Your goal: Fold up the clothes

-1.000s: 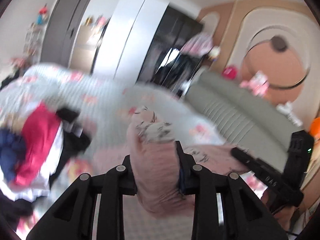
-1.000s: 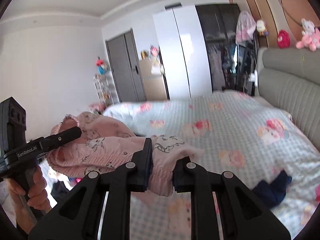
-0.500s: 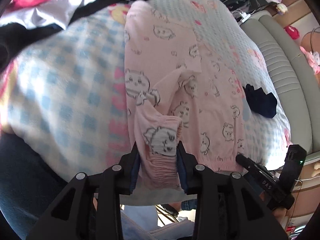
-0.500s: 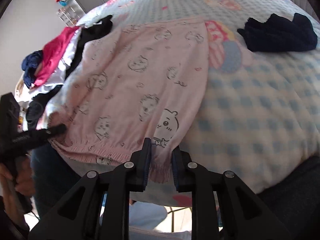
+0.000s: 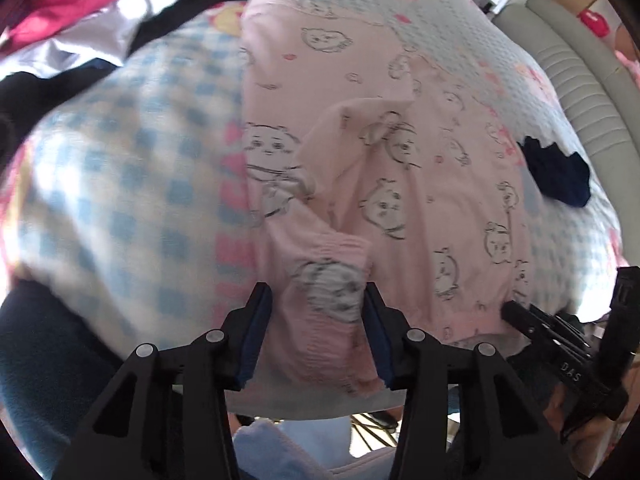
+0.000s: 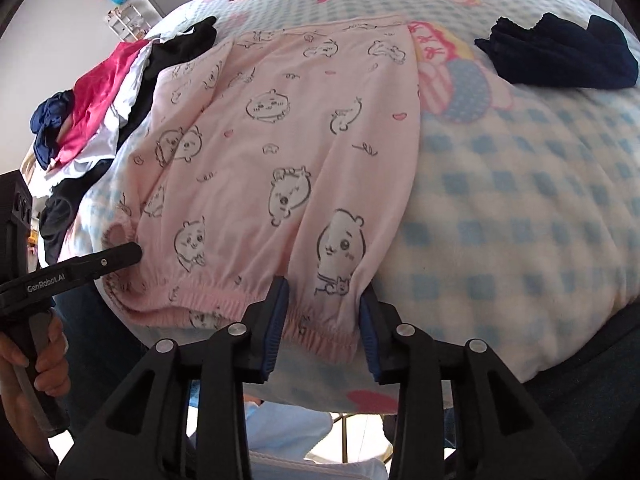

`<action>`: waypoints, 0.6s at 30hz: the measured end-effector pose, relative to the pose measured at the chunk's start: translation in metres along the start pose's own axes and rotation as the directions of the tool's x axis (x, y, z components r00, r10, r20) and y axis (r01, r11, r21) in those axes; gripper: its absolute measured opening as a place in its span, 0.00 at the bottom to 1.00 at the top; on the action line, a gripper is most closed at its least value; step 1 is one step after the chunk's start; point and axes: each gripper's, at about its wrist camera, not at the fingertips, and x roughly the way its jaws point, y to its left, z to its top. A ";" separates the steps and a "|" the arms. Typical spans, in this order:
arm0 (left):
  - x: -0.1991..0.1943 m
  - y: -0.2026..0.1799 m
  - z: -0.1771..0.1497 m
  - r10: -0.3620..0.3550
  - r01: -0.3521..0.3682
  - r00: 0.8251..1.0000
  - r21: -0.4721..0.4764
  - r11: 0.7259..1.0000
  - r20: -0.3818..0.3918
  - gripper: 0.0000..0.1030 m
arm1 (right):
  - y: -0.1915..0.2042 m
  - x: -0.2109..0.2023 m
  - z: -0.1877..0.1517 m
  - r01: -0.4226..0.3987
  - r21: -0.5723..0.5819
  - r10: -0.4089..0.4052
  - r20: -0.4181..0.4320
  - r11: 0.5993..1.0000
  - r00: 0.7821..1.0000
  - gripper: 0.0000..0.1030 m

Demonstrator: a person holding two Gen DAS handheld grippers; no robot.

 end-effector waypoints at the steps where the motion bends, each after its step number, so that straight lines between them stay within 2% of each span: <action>1: -0.004 0.004 0.000 0.024 -0.024 1.000 -0.005 1.000 0.007 0.45 | -0.001 -0.001 0.000 0.002 0.005 -0.002 0.002 1.000 1.000 0.35; 4: -0.018 0.016 0.001 0.048 -0.046 0.998 -0.037 0.998 0.042 0.45 | -0.006 -0.003 -0.001 0.009 0.021 -0.009 0.006 1.000 1.000 0.36; 8: -0.037 0.025 0.003 -0.003 0.011 0.996 -0.085 0.996 0.093 0.45 | -0.011 -0.007 -0.003 0.017 0.042 -0.018 0.012 0.999 1.000 0.38; 12: -0.055 0.029 0.004 0.025 -0.012 0.987 -0.086 0.996 0.156 0.46 | -0.012 -0.014 -0.002 0.036 0.036 -0.037 0.028 0.999 0.999 0.40; 15: -0.049 0.026 0.010 0.028 -0.020 0.991 -0.064 0.998 0.130 0.52 | -0.014 -0.018 -0.001 0.048 0.028 -0.049 0.028 0.998 0.998 0.40; 18: -0.038 0.027 0.013 -0.027 0.030 0.997 -0.041 0.999 0.077 0.54 | -0.019 -0.018 -0.003 0.052 0.042 -0.054 0.025 0.998 0.998 0.40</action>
